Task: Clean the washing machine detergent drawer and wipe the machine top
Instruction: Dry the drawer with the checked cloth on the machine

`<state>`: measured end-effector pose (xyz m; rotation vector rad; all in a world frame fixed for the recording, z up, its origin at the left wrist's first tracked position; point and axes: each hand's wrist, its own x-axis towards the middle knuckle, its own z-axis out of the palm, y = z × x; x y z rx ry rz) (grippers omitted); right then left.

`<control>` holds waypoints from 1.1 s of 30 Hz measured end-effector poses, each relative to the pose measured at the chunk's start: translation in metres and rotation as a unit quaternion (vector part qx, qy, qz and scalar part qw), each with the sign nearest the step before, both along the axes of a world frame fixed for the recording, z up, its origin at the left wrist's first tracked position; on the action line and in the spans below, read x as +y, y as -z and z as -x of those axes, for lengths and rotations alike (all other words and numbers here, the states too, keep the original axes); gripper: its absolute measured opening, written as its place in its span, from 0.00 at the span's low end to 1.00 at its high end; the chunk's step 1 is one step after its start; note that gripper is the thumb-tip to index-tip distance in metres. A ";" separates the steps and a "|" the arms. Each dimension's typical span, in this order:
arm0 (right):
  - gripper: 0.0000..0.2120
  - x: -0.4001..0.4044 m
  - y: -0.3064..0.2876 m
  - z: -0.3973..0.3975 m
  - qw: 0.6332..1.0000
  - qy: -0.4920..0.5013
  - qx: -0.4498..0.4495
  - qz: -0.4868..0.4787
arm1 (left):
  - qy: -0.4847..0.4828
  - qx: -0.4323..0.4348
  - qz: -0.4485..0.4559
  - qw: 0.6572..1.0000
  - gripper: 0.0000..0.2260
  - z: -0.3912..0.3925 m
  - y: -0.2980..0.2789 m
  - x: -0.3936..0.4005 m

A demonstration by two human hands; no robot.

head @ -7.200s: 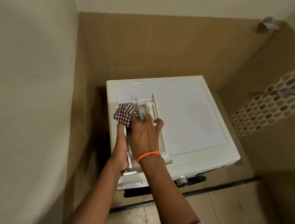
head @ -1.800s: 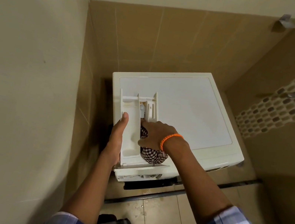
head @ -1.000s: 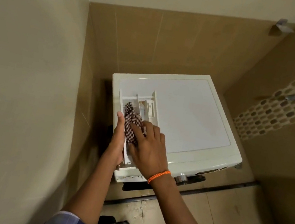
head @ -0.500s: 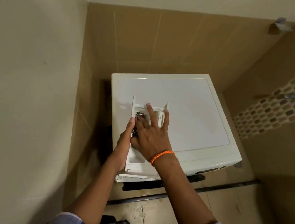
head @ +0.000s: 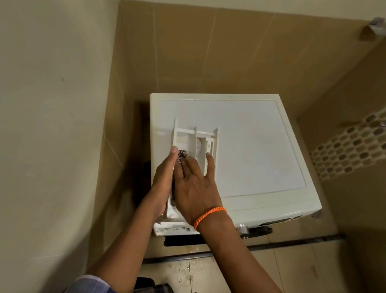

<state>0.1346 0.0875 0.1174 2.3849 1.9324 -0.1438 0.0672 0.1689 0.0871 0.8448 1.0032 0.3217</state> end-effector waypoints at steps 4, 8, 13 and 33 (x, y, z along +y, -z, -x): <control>0.29 -0.011 0.000 0.003 1.000 -0.009 0.005 0.000 | -0.048 0.032 -0.013 0.998 0.23 -0.004 -0.014 0.000; 0.26 -0.015 -0.004 -0.001 0.999 -0.013 0.031 -0.038 | -0.042 0.025 -0.004 0.999 0.31 -0.002 -0.020 -0.001; 0.20 -0.015 -0.013 -0.009 0.995 -0.003 0.094 -0.042 | 0.011 0.036 -0.090 0.995 0.38 -0.002 -0.026 0.000; 0.23 -0.056 -0.036 -0.098 0.610 0.269 0.641 -0.379 | -0.006 0.016 -0.003 1.000 0.42 0.003 -0.017 0.011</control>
